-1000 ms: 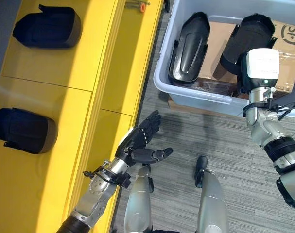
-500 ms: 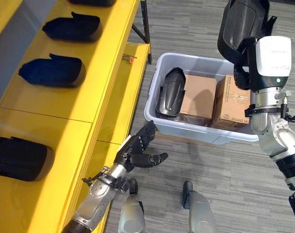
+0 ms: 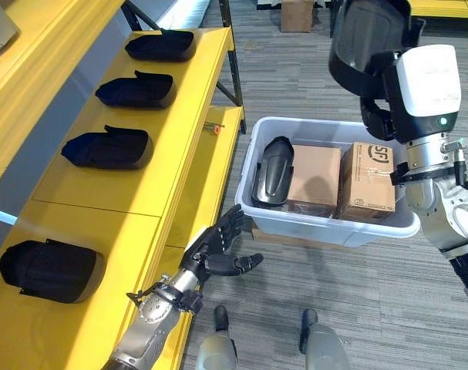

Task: Move parts from the plastic box to the shelf.

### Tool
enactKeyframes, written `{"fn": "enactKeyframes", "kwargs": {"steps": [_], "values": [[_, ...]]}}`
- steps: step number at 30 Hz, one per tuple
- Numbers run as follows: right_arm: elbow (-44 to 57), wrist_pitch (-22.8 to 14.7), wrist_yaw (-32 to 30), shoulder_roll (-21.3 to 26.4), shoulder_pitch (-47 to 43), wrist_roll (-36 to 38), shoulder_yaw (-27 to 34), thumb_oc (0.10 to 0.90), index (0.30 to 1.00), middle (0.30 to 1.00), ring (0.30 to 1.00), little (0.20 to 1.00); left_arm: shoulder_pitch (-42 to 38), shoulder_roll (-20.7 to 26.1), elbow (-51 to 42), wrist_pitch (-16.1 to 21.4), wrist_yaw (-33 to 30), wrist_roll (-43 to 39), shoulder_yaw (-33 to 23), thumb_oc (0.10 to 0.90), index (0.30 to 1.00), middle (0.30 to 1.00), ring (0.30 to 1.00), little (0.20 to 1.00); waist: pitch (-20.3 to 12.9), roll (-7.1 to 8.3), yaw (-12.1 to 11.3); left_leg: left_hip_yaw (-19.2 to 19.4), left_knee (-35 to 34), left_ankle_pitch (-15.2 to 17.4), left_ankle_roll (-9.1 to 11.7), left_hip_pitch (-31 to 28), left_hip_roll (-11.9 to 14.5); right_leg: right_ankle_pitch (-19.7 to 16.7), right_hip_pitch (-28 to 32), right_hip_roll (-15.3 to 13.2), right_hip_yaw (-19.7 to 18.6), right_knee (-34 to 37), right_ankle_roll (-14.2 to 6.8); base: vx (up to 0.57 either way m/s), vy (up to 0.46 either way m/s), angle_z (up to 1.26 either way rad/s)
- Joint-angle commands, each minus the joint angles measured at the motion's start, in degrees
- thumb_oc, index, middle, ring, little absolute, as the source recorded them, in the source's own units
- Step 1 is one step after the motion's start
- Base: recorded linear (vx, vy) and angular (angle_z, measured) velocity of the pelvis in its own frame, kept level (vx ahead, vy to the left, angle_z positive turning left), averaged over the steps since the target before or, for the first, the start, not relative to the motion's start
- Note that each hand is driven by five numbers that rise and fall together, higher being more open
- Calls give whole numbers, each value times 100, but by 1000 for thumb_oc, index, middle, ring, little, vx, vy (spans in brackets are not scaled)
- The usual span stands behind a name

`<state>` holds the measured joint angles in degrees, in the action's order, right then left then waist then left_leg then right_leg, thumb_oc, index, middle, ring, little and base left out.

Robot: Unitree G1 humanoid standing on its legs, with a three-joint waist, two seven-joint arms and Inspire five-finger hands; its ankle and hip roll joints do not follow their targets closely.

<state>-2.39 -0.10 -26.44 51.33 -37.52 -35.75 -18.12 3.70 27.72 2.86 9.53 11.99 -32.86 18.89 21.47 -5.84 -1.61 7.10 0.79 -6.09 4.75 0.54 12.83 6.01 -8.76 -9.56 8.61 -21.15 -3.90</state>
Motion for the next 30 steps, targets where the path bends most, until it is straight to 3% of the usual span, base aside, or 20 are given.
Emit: {"fn": "enactKeyframes", "kwargs": {"steps": [1,6,7,9,10,12,13,16,20,25,28,30], "values": [[604,-519,30,129,-193,25,402,400,300,300,300,300,111,-8,-104,402,210,35,-80,900,1000,1000,1000,1000,-879,348,-101,-216,243,148,213,14,285,479,719,-127,413,186,262,-82,-75,8],[835,-748,237,73,-247,55,175,400,300,300,300,300,166,-13,-98,639,66,80,-95,900,1000,1000,1000,1000,-732,244,-197,-378,270,18,219,130,298,710,532,-67,513,-301,415,-125,-58,7],[877,-833,257,8,-340,58,49,400,300,300,300,300,158,-7,-105,716,397,-262,-80,900,1000,1000,1000,1000,-627,202,-264,-469,158,-276,281,205,382,763,424,-40,579,-447,464,-193,-70,10],[858,-907,275,-14,-462,76,-77,400,300,300,300,300,198,-11,-194,811,687,-501,-87,900,1000,1000,1000,1000,-536,162,-303,-448,-17,-545,338,281,474,766,374,-46,640,-475,478,-284,-73,25],[933,-846,323,-76,-495,-10,-168,400,300,300,300,300,146,-12,-311,835,994,-636,-4,900,1000,1000,1000,1000,-390,116,-250,39,-152,-904,409,344,683,812,405,-125,885,-546,507,-308,-55,42],[980,-812,319,-72,-463,-4,-179,400,300,300,300,300,90,-21,-313,845,1049,-672,20,900,1000,1000,1000,1000,-360,110,-210,226,-101,-956,423,377,775,819,419,-154,987,-568,531,-241,-24,76],[1022,-867,302,-44,-391,55,-189,400,300,300,300,300,-36,-21,-263,925,1124,-818,61,900,1000,1000,1000,1000,-333,131,-126,462,79,-906,409,372,871,832,424,-227,1124,-636,555,-229,15,95],[1077,-1167,174,-35,-201,267,-224,400,300,300,300,300,-186,-39,-203,873,1296,-1240,57,900,1000,1000,1000,1000,-398,285,16,610,712,-414,385,165,860,852,414,-441,1115,-711,481,-162,77,89],[1196,-1209,-55,-167,39,443,-139,400,300,300,300,300,-458,-115,-189,736,1512,-1221,238,900,1000,1000,1000,1000,-529,346,199,883,1496,-226,414,-157,927,599,397,-609,1297,-538,488,-207,186,44],[1146,-862,-67,-580,27,441,-144,400,300,300,300,300,-741,138,-350,635,1264,-852,431,900,1000,1000,1000,1000,-632,180,223,1307,519,185,270,-580,611,14,538,-937,1432,-8,113,-104,287,55],[1186,-695,-70,-689,104,333,-153,400,300,300,300,300,-718,341,-630,526,1232,-770,383,900,1000,1000,1000,1000,-772,236,122,1241,163,376,217,-612,401,-588,774,-1049,1482,780,-223,-75,230,53],[1294,-612,-30,-674,267,303,-79,400,300,300,300,300,-635,467,-808,473,1241,-750,327,900,1000,1000,1000,1000,-835,270,78,1115,66,438,159,-613,275,-773,891,-1080,1407,1074,-344,-45,193,69]]}}
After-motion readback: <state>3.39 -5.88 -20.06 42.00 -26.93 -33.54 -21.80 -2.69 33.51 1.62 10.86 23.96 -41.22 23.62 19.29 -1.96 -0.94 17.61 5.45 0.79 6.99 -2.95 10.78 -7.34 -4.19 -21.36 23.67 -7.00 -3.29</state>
